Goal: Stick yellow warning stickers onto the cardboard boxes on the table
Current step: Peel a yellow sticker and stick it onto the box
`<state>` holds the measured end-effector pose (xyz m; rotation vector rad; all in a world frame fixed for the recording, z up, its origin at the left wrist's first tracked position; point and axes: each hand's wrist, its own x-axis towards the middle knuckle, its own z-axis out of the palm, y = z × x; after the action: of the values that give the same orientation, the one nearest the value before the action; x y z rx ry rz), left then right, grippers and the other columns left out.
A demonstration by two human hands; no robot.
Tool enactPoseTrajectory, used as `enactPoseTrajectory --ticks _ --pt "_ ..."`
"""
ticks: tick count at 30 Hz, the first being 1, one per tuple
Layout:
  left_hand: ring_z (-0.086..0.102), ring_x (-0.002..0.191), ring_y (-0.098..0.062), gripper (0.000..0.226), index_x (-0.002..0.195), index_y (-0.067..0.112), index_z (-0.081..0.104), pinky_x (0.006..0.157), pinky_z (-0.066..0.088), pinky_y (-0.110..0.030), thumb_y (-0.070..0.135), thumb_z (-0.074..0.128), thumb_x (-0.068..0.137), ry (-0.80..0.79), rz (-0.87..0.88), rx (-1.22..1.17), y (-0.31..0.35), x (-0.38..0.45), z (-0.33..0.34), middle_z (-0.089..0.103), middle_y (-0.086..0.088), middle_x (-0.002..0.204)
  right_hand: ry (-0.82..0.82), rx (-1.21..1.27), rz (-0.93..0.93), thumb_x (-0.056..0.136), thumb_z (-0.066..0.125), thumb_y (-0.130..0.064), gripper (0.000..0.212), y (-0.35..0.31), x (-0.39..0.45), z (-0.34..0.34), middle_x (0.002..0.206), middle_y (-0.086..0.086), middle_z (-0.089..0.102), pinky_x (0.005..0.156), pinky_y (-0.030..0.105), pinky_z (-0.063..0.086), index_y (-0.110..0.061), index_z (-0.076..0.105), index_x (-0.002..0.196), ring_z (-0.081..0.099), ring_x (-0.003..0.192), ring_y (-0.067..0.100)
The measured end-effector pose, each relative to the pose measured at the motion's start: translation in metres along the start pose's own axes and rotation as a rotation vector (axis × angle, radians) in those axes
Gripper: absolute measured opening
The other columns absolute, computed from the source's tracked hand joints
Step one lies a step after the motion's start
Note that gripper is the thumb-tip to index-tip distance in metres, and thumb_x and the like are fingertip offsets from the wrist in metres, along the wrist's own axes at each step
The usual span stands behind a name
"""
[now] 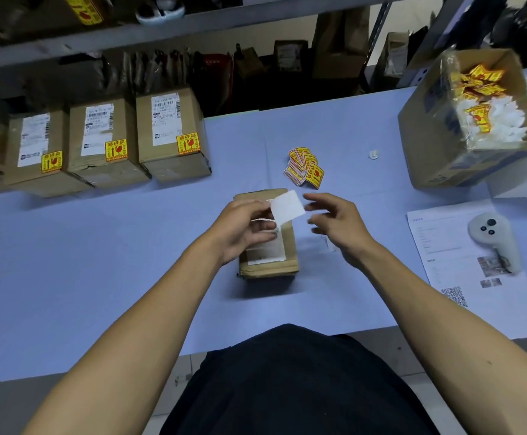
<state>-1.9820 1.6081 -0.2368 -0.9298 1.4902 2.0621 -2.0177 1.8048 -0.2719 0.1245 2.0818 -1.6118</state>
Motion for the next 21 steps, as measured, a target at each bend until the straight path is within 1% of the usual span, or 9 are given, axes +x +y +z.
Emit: enactPoseTrajectory --ticks 3,7,10,13,15,18,19,20,21 --pt "0.062 0.059 -0.016 0.014 0.097 0.009 0.065 0.074 0.060 -0.039 0.010 0.051 0.099 -0.067 -0.077 0.037 0.000 -0.002 0.002 0.065 -0.008 0.082 -0.144 0.019 -0.151 0.089 0.061 0.010 0.046 -0.021 0.000 0.015 0.112 -0.005 0.069 0.075 0.022 0.056 -0.027 0.068 0.113 0.066 0.091 0.009" --pt "0.062 0.059 -0.015 0.012 0.094 0.011 0.061 0.072 0.060 -0.039 0.010 0.050 0.098 -0.065 -0.143 0.008 -0.002 -0.002 -0.002 0.063 -0.006 0.076 -0.109 -0.043 -0.233 0.085 0.069 0.006 0.030 -0.025 0.000 0.025 0.106 -0.009 0.070 0.077 0.016 0.053 -0.021 0.072 0.097 0.066 0.088 -0.001" --pt "0.064 0.063 -0.017 0.015 0.106 0.010 0.063 0.066 0.061 -0.038 0.010 0.051 0.097 -0.067 -0.155 -0.028 -0.005 0.000 -0.006 0.065 -0.006 0.080 -0.114 -0.023 -0.214 0.082 0.072 0.010 0.028 -0.026 0.000 0.025 0.108 -0.001 0.070 0.074 0.018 0.054 -0.016 0.073 0.092 0.067 0.093 0.010" --pt "0.061 0.054 -0.014 0.013 0.105 0.010 0.061 0.065 0.062 -0.038 0.011 0.050 0.098 -0.070 -0.169 -0.040 -0.005 -0.002 -0.007 0.064 -0.004 0.068 -0.118 -0.015 -0.222 0.084 0.069 0.009 0.027 -0.026 -0.002 0.026 0.100 -0.001 0.072 0.076 0.017 0.053 -0.017 0.072 0.082 0.068 0.091 0.010" --pt "0.063 0.054 -0.013 0.011 0.100 0.009 0.062 0.065 0.062 -0.038 0.011 0.052 0.098 -0.061 -0.195 -0.130 -0.005 -0.005 -0.008 0.064 -0.004 0.067 -0.118 -0.006 -0.214 0.086 0.069 0.004 0.022 -0.024 -0.001 0.027 0.097 -0.002 0.074 0.078 0.020 0.055 -0.017 0.073 0.083 0.069 0.091 0.010" --pt "0.065 0.061 -0.015 0.012 0.092 0.003 0.063 0.058 0.062 -0.038 0.009 0.054 0.097 0.009 -0.255 -0.467 -0.008 -0.004 -0.011 0.064 -0.009 0.076 -0.075 0.073 -0.137 0.091 0.068 -0.004 0.007 -0.023 0.000 0.030 0.093 0.004 0.073 0.082 0.033 0.059 -0.010 0.072 0.092 0.068 0.089 0.016" --pt "0.063 0.064 -0.016 0.014 0.090 0.001 0.062 0.057 0.061 -0.038 0.010 0.053 0.097 0.052 -0.259 -0.558 -0.009 -0.003 -0.012 0.063 -0.011 0.078 -0.050 0.126 -0.092 0.092 0.066 -0.006 0.006 -0.024 0.000 0.030 0.092 0.006 0.072 0.082 0.035 0.058 -0.005 0.070 0.097 0.067 0.089 0.017" --pt "0.061 0.067 -0.017 0.016 0.089 0.002 0.060 0.059 0.060 -0.039 0.012 0.052 0.098 0.101 -0.252 -0.601 -0.010 -0.001 -0.013 0.062 -0.011 0.080 -0.034 0.171 -0.048 0.094 0.065 -0.008 0.011 -0.025 0.000 0.029 0.091 0.007 0.072 0.082 0.035 0.059 0.000 0.067 0.101 0.068 0.088 0.017" --pt "0.059 0.068 -0.017 0.016 0.089 0.003 0.059 0.062 0.059 -0.040 0.014 0.052 0.098 0.146 -0.228 -0.576 -0.012 0.000 -0.014 0.060 -0.010 0.081 -0.040 0.193 -0.008 0.095 0.064 -0.009 0.014 -0.027 0.000 0.028 0.091 0.007 0.072 0.080 0.033 0.059 0.001 0.066 0.103 0.069 0.087 0.016"
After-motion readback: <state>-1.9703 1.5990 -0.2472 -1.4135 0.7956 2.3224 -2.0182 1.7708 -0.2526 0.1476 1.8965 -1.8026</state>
